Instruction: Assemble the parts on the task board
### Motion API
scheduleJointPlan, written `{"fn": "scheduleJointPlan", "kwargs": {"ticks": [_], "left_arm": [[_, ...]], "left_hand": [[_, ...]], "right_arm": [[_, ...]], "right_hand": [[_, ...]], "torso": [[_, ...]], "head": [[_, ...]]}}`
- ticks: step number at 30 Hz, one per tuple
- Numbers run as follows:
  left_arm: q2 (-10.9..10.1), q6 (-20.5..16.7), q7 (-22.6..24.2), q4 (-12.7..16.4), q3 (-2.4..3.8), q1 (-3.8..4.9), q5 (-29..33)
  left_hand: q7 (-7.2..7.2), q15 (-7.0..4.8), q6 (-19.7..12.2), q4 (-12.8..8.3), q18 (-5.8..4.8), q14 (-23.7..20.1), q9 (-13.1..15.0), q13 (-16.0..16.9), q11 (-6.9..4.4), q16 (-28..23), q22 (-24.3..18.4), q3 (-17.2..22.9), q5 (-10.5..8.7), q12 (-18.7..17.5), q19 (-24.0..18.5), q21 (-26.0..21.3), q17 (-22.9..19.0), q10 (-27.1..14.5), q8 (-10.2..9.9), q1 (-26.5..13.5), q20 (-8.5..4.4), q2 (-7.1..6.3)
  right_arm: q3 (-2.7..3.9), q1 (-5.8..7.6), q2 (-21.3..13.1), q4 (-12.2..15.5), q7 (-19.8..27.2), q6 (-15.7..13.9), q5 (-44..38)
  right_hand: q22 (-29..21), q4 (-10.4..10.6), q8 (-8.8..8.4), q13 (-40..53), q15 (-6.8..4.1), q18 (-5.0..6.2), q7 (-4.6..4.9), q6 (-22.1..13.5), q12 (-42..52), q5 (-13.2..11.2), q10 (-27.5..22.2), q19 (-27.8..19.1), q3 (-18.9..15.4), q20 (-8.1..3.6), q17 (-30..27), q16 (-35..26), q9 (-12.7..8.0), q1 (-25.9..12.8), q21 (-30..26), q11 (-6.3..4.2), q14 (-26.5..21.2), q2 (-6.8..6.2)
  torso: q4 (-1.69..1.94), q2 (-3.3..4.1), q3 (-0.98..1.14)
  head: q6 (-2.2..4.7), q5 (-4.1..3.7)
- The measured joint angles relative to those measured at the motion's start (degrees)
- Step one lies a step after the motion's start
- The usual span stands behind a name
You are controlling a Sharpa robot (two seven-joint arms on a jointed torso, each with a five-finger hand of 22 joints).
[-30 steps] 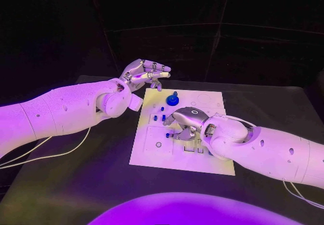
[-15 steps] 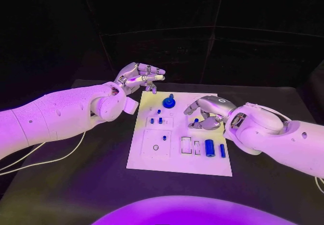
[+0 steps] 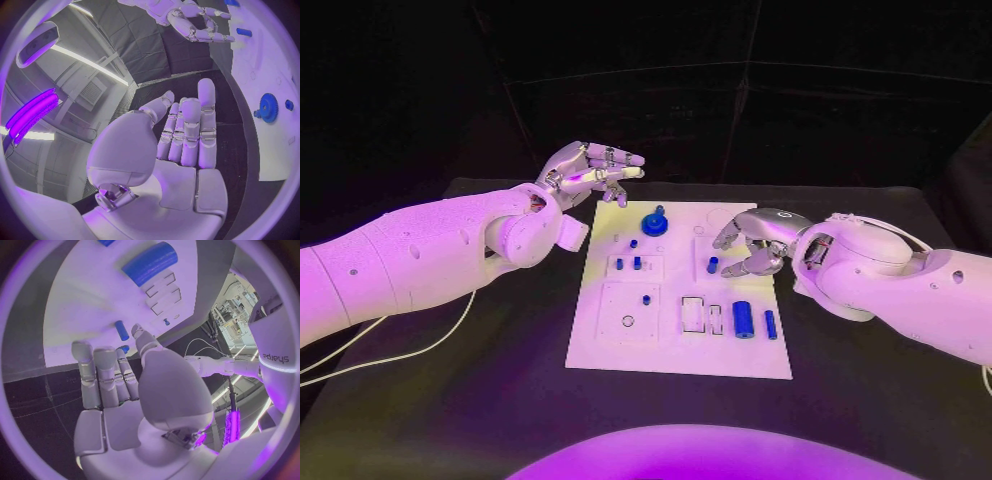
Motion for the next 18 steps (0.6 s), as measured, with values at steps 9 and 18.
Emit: {"fn": "scheduleJointPlan", "kwargs": {"ticks": [9,18], "left_arm": [[0.0,0.1,0.0,-0.1,0.0,0.0,0.0],[0.1,0.1,-0.1,-0.1,-0.01,0.0,0.0]], "left_hand": [[0.0,0.0,0.0,0.0,0.0,0.0,0.0,0.0,0.0,0.0,0.0,0.0,0.0,0.0,0.0,0.0,0.0,0.0,0.0,0.0,0.0,0.0],[0.0,0.0,0.0,0.0,0.0,0.0,0.0,0.0,0.0,0.0,0.0,0.0,0.0,0.0,0.0,0.0,0.0,0.0,0.0,0.0,0.0,0.0]], "right_arm": [[-0.03,0.01,2.2,-1.7,-0.1,1.3,-1.2],[-0.04,-0.13,4.1,-3.6,0.0,2.8,-1.8]], "right_hand": [[3.6,-0.1,0.38,0.0,-0.64,-0.01,-0.5,2.2,2.4,0.0,3.5,3.4,-0.5,-0.64,2.2,1.7,0.1,2.3,2.4,-0.91,1.1,2.3],[11.0,0.1,0.66,-0.2,-1.33,-0.96,-1.08,5.2,2.6,-0.7,10.4,8.4,2.1,-1.31,7.9,6.5,0.1,2.9,8.2,-1.78,2.4,3.51]], "torso": [[0.01,0.02,-0.03],[0.0,0.03,-0.04]], "head": [[-0.18,0.26],[-0.36,0.16]]}}
